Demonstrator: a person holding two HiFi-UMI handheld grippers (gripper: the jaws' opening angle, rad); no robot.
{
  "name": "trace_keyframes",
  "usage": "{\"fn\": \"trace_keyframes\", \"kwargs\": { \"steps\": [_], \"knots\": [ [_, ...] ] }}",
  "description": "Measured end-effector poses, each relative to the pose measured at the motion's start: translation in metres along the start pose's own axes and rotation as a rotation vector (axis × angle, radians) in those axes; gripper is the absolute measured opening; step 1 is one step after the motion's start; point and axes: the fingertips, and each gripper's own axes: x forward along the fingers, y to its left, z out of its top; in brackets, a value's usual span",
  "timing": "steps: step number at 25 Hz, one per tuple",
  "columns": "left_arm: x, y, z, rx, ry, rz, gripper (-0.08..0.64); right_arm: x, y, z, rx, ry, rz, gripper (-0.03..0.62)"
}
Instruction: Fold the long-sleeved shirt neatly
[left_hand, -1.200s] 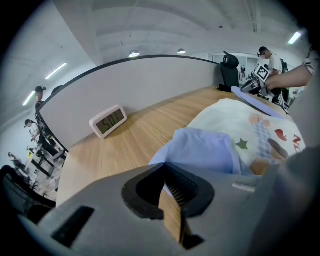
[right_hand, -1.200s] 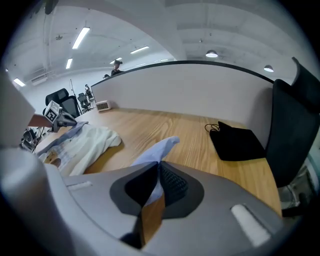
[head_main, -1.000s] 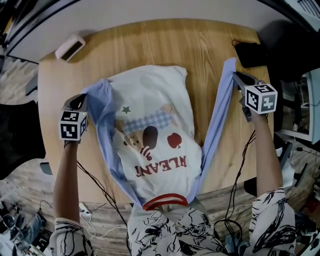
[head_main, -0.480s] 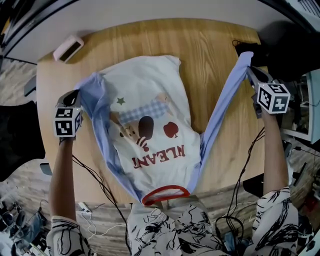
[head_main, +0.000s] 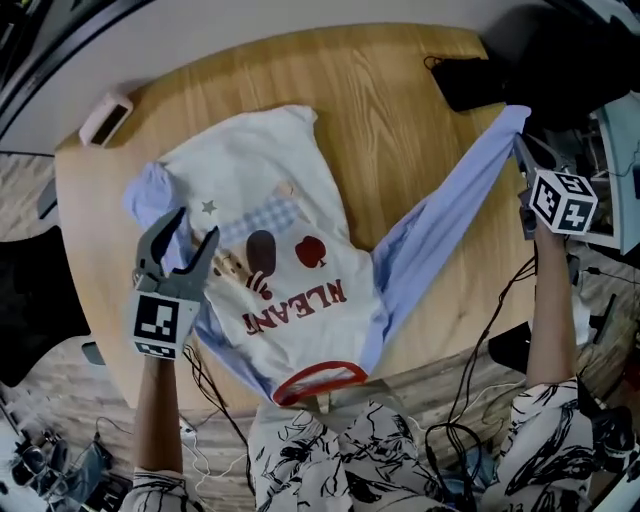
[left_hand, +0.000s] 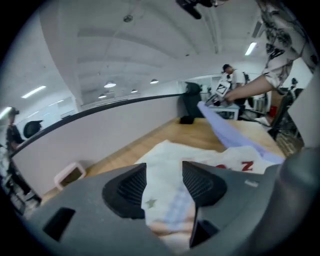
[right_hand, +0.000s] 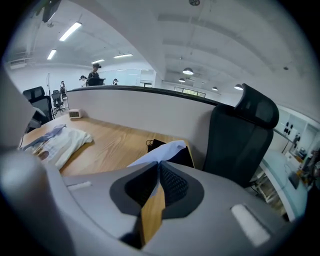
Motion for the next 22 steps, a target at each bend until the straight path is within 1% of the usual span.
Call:
{"fn": "trace_keyframes", "kwargs": {
  "steps": [1, 3, 6, 8, 10, 12, 14, 18, 20, 22],
  "knots": [
    [0.006, -0.040, 0.013, 0.047, -0.002, -0.086, 0.243, -0.006, -0.006, -0.004, 0.002, 0.002, -0.013, 0.029],
    [0.016, -0.121, 0.024, 0.134, 0.026, -0.250, 0.272, -0.019, -0.015, -0.011, 0.003, 0.000, -0.031, 0.029],
    [0.031, -0.230, 0.016, 0.174, 0.025, -0.442, 0.287, -0.040, -0.031, -0.019, 0.013, -0.011, -0.051, 0.029],
    [0.039, -0.278, 0.006, 0.182, 0.052, -0.537, 0.300, -0.053, -0.040, -0.022, 0.027, -0.017, -0.060, 0.029],
    [0.047, -0.303, -0.005, 0.205, 0.085, -0.575, 0.300, -0.065, -0.046, -0.024, 0.034, -0.021, -0.065, 0.029],
    [0.056, -0.315, -0.020, 0.236, 0.133, -0.591, 0.298, -0.076, -0.052, -0.025, 0.025, -0.022, -0.073, 0.029],
    [0.065, -0.323, -0.031, 0.239, 0.169, -0.610, 0.301, -0.089, -0.058, -0.025, 0.021, -0.034, -0.084, 0.029],
    [0.073, -0.334, -0.042, 0.248, 0.194, -0.614, 0.303, -0.122, -0.066, -0.015, 0.045, -0.086, -0.088, 0.029],
    [0.074, -0.334, -0.042, 0.243, 0.194, -0.610, 0.302, -0.144, -0.065, -0.005, 0.036, -0.111, -0.092, 0.029],
    [0.073, -0.334, -0.041, 0.242, 0.194, -0.607, 0.304, -0.167, -0.057, 0.015, 0.013, -0.154, -0.089, 0.029]
  ]
}}
